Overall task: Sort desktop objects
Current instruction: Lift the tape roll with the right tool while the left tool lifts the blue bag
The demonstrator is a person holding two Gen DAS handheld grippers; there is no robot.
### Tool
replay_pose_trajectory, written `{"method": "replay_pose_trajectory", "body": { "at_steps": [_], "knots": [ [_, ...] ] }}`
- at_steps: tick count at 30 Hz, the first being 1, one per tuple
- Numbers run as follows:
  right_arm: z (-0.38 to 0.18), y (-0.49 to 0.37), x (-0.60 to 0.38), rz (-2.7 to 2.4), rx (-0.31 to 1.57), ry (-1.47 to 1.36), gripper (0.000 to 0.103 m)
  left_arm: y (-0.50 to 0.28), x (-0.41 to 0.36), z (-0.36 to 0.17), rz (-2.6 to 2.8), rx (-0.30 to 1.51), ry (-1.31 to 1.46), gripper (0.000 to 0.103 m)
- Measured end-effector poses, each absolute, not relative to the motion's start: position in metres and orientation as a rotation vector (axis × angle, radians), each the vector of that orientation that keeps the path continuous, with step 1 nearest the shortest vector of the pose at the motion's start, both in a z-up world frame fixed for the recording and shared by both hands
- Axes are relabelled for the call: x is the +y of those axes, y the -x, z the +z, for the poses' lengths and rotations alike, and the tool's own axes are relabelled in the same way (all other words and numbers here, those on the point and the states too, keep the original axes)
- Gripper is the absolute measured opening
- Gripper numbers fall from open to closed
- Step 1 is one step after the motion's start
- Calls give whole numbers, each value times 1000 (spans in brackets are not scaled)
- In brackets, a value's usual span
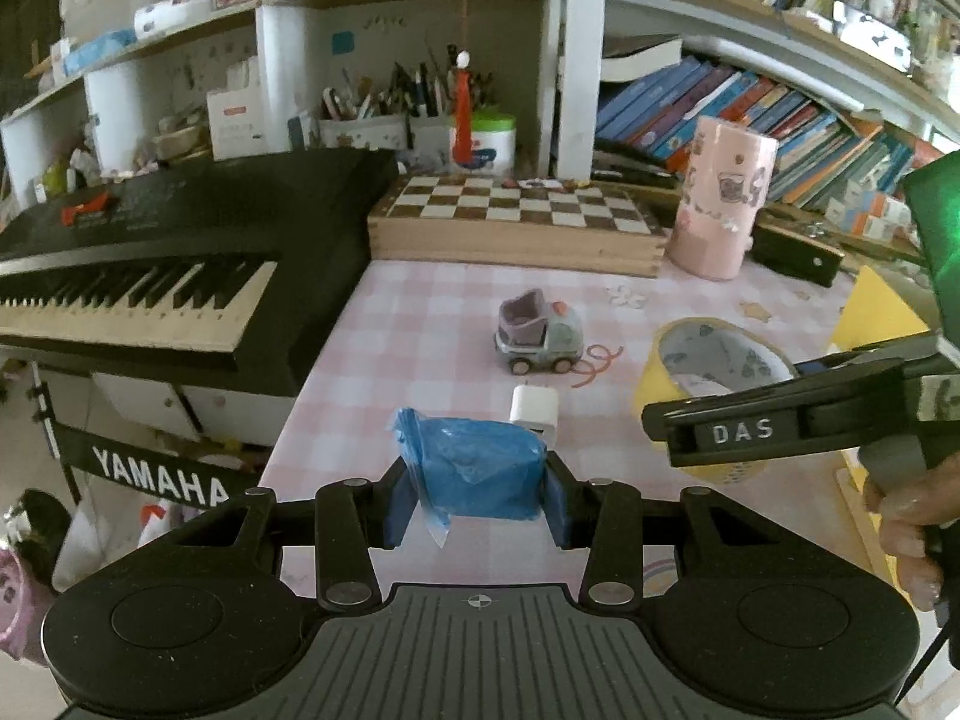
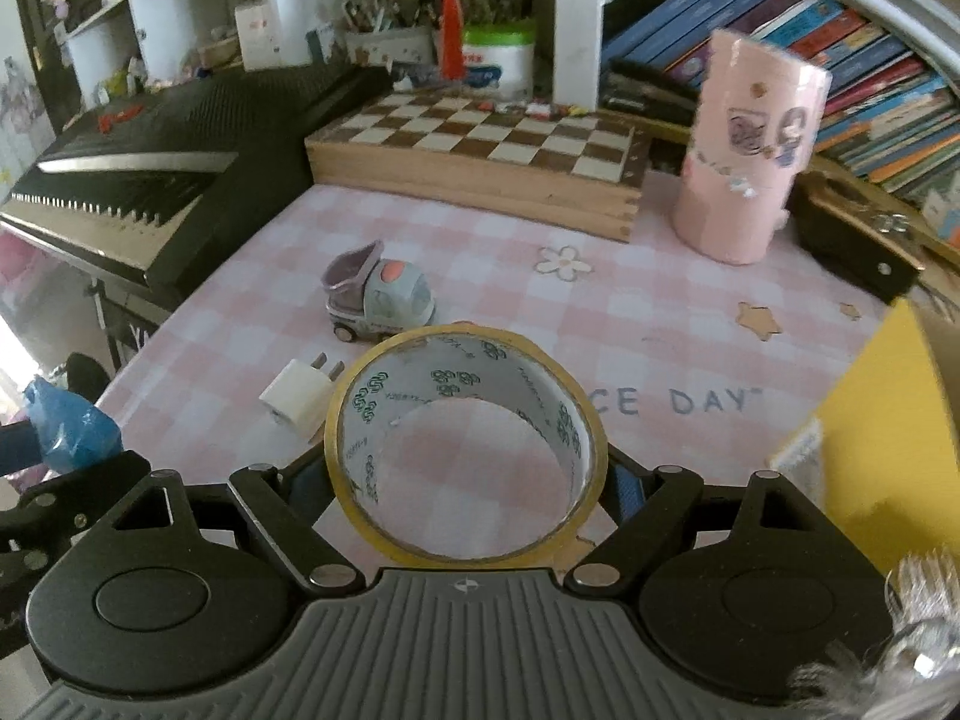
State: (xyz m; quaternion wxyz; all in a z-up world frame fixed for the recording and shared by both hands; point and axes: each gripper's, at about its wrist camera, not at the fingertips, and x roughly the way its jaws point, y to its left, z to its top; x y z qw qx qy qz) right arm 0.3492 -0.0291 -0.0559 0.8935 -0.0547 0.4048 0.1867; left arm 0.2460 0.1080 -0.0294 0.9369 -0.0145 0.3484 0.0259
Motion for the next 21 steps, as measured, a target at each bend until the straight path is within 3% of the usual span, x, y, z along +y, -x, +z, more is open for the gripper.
{"method": "replay_pose_trajectory", "body": {
  "at_steps": [21],
  "knots": [
    [-15, -244, -21, 317, 748, 33, 85, -170, 134, -2, -53, 650, 35, 41]
  ]
}}
